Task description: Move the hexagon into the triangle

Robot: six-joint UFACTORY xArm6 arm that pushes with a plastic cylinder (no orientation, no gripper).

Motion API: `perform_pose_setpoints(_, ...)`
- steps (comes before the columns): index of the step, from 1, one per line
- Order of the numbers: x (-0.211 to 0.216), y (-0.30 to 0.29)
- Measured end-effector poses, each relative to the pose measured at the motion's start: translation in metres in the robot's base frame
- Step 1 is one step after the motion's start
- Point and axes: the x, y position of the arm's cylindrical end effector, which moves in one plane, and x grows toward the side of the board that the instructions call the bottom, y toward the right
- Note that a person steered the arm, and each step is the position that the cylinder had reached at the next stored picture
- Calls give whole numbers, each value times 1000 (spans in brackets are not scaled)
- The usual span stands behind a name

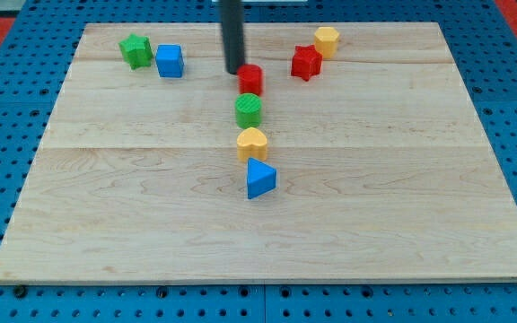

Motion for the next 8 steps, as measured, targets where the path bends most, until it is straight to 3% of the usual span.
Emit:
perform_pose_setpoints(2, 23, 118)
perform_pose_setpoints(3, -28, 173)
perform_pose_setpoints(4, -93, 168)
perform_pose_setpoints(5, -78, 91)
perform_pose_setpoints(6, 0, 28)
perform_pose_setpoints(7, 33, -6)
perform_pose_setpoints(8, 69, -75)
